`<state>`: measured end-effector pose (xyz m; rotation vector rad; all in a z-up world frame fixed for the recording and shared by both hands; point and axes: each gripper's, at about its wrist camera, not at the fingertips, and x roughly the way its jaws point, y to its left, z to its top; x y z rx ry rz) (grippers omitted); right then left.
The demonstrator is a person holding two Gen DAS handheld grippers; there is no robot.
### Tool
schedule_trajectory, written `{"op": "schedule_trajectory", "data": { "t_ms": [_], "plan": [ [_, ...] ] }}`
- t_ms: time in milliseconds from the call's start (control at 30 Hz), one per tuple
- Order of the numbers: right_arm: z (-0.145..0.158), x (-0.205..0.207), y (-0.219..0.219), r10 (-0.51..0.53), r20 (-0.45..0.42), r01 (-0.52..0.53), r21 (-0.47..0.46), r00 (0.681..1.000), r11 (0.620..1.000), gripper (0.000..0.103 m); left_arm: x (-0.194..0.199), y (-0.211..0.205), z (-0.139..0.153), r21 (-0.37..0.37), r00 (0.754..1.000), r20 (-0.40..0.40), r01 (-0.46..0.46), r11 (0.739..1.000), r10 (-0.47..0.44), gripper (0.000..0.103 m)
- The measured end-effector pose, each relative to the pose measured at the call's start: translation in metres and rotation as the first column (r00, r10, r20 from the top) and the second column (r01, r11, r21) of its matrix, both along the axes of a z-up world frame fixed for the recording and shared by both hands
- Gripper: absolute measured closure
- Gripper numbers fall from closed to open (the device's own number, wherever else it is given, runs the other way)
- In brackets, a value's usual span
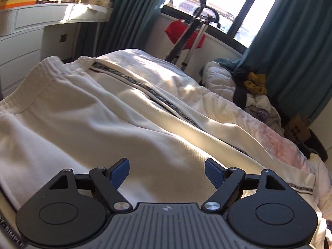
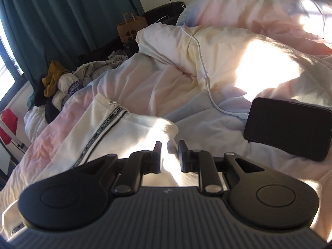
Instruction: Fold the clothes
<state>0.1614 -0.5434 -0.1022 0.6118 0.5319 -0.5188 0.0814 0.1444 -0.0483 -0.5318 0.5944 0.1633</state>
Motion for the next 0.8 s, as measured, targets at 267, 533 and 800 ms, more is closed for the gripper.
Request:
{"op": "schedule_trajectory", "data": {
  "t_ms": [267,533,800],
  "plan": [
    [0.012,-0.048,-0.007,-0.04,0.002,0.038,0.231,0.999,0.972,0.081,-0.054,0.06,0.02,-0.114,0.957,-0.049,-0.289,0.951,0.285,0.021],
    [0.01,-0.105,-0.019,-0.103,0.028,0.085,0.367,0.994,0.926,0.081,-0.123,0.111,0.027,-0.221,0.878,-0.059,-0.475,0.852,0.474,0.02],
    [-0.009,-0.151,-0.028,-0.203,0.061,0.133,0.57,0.977,0.811,0.07,-0.134,0.13,0.012,-0.257,0.837,-0.142,-0.547,0.797,0.528,0.02]
  ]
}}
